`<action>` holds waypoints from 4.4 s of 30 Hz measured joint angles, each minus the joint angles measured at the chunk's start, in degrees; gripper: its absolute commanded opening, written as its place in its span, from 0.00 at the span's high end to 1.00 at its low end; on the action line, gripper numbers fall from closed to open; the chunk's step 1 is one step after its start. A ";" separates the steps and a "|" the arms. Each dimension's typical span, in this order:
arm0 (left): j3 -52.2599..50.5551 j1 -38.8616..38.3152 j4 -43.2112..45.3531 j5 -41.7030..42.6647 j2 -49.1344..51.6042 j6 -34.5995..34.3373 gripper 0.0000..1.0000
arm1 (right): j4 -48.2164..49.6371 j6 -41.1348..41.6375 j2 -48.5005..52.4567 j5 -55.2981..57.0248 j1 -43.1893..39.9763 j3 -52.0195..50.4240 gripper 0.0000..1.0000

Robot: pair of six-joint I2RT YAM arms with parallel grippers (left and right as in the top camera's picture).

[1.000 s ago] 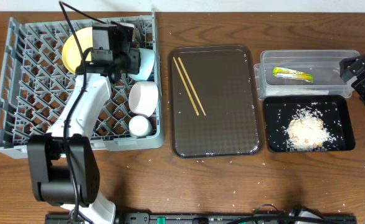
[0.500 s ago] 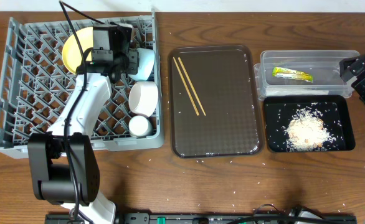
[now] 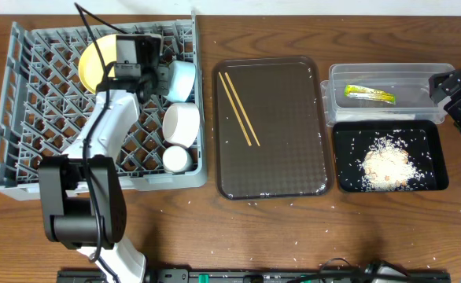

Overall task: Sort waste into correct bins and load items into the dishwasher
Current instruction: 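Lower the yellow plate upright into the rack slots and adjust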

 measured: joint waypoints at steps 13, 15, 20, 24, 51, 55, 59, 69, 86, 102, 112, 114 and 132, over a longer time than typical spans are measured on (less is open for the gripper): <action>0.02 1.46 -0.02 0.00 0.09 -0.04 0.92 | 0.00 0.00 0.00 0.00 0.00 0.00 0.01; 0.00 1.46 -0.26 0.07 -0.20 -0.52 0.92 | 0.00 0.00 0.00 0.00 0.00 0.00 0.01; 0.00 1.46 -0.24 0.15 -4.74 -3.32 0.92 | 0.00 0.00 0.00 0.00 0.00 0.00 0.01; 0.00 1.49 -0.44 -2.10 -6.01 -4.39 0.92 | 0.00 0.00 0.00 0.00 0.00 0.00 0.01; 0.00 1.44 -2.38 -4.31 0.02 -4.79 0.92 | 0.00 0.00 0.00 0.00 0.00 0.00 0.01; 0.00 1.42 -3.58 -4.28 0.20 -4.76 0.92 | 0.00 0.00 0.00 0.00 0.00 0.00 0.01; 0.02 1.36 -4.31 -4.24 0.22 -4.76 0.92 | 0.00 0.00 0.00 0.00 0.00 0.00 0.01; 0.00 1.27 -7.78 -4.13 0.70 -4.79 0.92 | -0.02 0.00 0.00 0.00 0.00 0.00 0.01; 0.55 -7.37 -9.90 -5.31 -15.10 -5.20 0.55 | 0.00 0.00 0.00 0.00 0.00 0.00 0.01; 0.66 -8.39 -5.81 -8.74 -14.27 -9.29 0.78 | -0.02 0.00 0.00 0.00 0.00 0.00 0.01; 0.66 -2.38 -0.31 -8.81 -3.10 -9.46 0.92 | -0.02 0.00 0.00 0.00 0.00 0.00 0.01; 0.66 -1.44 0.33 -8.83 -3.02 -9.46 0.92 | -0.02 0.00 0.00 0.00 0.00 0.00 0.01; 0.66 0.24 -0.13 -8.79 1.14 -9.27 0.93 | 0.00 0.00 0.00 0.00 0.00 0.00 0.01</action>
